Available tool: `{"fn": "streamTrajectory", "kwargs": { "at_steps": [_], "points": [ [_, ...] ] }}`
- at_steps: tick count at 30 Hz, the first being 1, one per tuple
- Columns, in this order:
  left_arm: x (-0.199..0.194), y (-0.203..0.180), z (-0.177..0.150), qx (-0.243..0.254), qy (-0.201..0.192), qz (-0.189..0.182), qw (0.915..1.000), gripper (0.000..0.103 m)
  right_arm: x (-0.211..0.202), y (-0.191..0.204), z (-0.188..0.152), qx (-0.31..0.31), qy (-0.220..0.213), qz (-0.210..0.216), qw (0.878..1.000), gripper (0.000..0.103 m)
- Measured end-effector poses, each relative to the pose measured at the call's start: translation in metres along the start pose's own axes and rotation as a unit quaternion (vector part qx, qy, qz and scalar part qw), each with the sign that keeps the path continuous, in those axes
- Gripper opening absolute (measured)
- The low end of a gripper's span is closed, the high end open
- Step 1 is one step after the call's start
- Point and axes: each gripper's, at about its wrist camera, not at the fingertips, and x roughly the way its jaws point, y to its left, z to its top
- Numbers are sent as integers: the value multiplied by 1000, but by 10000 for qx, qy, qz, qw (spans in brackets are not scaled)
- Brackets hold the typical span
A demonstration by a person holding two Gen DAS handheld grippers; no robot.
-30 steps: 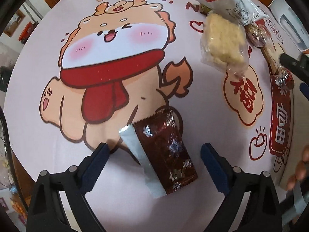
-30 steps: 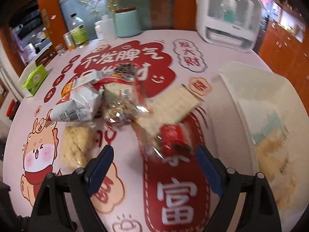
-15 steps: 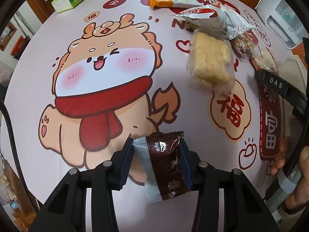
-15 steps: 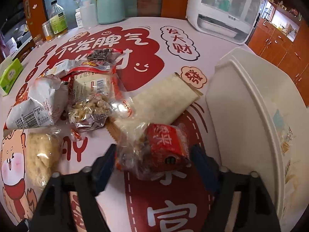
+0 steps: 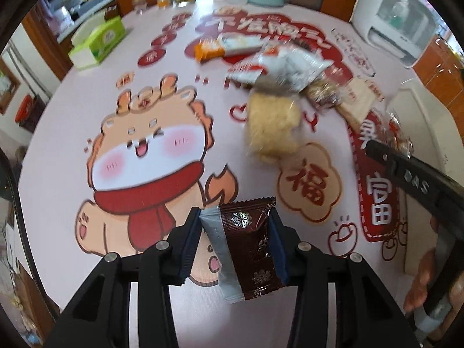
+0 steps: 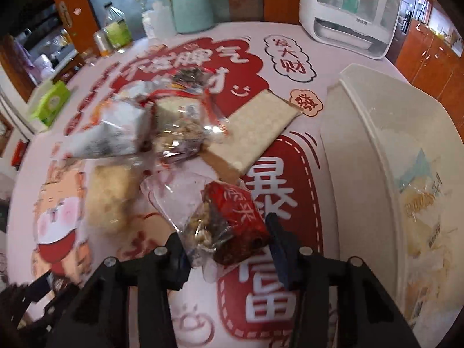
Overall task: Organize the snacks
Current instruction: 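Carry the brown sachet and red-labelled bag over the white tray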
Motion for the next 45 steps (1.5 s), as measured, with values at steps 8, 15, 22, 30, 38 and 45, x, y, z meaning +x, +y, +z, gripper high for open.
{"fn": "streamTrajectory", "kwargs": {
  "at_steps": [8,15,22,30,38,45],
  "points": [
    [-55,-14,7,158,-561,-177,9981,43,-76,-3,-11,-125,-585,489,9970,47],
    [-103,-45,20,296,-956,-736,9923,43,-143,-23,-17,-209,-1272,495,9904,47],
    [-149,-108,26,816,-1410,-1171,9797,43,-194,-67,-21,-52,-1860,223,9823,47],
    [-180,-188,32,1315,-1775,-1561,9627,43,-235,-135,-23,258,-2300,-215,9726,48],
    [-193,-248,43,1665,-2075,-1470,9527,43,-252,-185,-15,372,-2444,-483,9677,49],
    [-192,-281,54,1904,-2134,-1243,9501,43,-252,-209,-4,448,-2500,-521,9658,51]
  ]
}}
